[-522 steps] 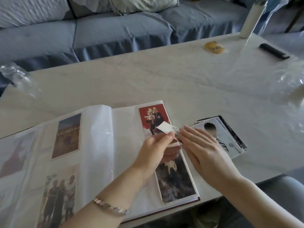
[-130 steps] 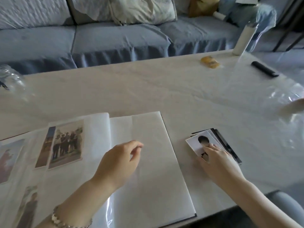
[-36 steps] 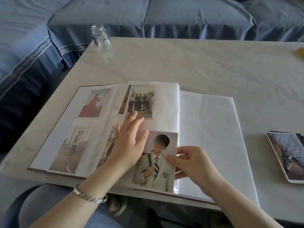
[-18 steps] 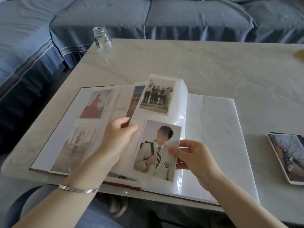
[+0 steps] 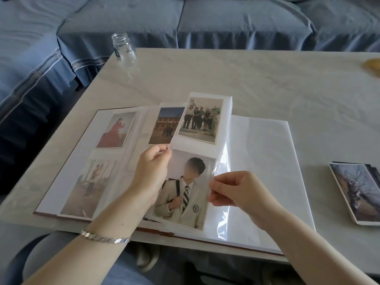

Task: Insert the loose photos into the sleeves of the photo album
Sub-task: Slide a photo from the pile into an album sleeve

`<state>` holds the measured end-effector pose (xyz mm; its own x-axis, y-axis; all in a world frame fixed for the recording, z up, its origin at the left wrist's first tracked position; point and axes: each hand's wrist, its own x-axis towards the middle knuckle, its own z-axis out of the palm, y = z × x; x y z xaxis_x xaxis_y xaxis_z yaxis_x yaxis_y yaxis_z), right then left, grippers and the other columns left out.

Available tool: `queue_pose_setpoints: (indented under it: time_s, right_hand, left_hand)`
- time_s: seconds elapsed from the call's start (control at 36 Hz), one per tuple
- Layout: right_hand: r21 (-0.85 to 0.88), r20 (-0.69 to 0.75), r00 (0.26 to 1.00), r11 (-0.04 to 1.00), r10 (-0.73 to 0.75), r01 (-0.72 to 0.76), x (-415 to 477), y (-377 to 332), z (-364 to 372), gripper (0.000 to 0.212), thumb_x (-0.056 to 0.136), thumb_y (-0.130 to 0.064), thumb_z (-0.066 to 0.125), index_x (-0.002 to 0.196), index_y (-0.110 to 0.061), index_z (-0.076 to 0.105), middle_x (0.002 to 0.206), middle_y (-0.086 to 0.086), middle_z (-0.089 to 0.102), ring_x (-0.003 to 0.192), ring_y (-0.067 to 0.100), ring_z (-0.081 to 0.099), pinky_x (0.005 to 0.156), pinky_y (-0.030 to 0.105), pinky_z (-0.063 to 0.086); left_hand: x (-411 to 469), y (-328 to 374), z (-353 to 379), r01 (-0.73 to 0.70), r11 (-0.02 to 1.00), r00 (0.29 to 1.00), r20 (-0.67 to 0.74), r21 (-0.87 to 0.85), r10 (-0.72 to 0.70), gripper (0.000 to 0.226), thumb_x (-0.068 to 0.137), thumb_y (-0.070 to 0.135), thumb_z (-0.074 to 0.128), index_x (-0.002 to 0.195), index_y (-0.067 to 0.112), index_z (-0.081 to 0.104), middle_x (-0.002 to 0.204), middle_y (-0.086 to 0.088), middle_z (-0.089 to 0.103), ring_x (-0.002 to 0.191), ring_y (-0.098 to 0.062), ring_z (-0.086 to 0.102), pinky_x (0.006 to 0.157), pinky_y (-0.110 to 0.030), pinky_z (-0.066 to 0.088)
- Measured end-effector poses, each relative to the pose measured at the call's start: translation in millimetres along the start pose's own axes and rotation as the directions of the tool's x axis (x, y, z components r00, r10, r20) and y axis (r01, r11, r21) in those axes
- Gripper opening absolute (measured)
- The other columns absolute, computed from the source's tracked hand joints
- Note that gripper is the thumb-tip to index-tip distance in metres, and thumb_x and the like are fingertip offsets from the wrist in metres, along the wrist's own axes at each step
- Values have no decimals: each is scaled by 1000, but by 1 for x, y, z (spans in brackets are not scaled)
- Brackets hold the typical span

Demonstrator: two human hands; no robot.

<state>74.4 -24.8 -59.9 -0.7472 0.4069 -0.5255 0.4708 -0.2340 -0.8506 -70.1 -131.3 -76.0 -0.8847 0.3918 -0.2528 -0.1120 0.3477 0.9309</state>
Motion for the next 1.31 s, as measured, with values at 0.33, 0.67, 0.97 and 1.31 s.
queue_pose_setpoints:
  time_s: [0.33,0.67,0.97,1.31]
  right_hand:
    - [-18,-107,993,999,-42,40,-1,-3,11,12,84,-23,67,87,-11,66,66,1,71,59,10,67,56,16,52]
    - [-81,-237,963,991,-127,110,1,6,21,11,76,-19,75,71,-11,69,61,0,70,59,15,68,65,27,58]
    - [-50,-128,982,989,-142,136,9,1,29,7,83,-10,69,79,-5,67,63,5,70,58,15,67,61,21,57]
    - [-425,-298,874,873,-384,239,3,21,-28,23,87,-13,61,74,-32,61,70,-12,68,71,-3,62,65,8,47]
  left_hand:
    - [-7,3,-13,-32,999,998,53,-36,34,12,95,14,52,98,23,59,93,14,58,86,3,52,71,-10,37]
    - [-15,7,-15,-101,995,991,86,22,99,32,86,13,65,81,39,48,78,17,58,66,9,57,51,2,38]
    - [-9,-2,-18,-161,924,985,-8,348,175,55,83,29,68,132,16,45,127,0,55,118,-18,52,86,-20,38]
    - [-8,-8,-17,-524,422,851,441,740,284,77,90,-8,36,143,44,16,154,16,-11,144,-11,-13,114,-33,-6]
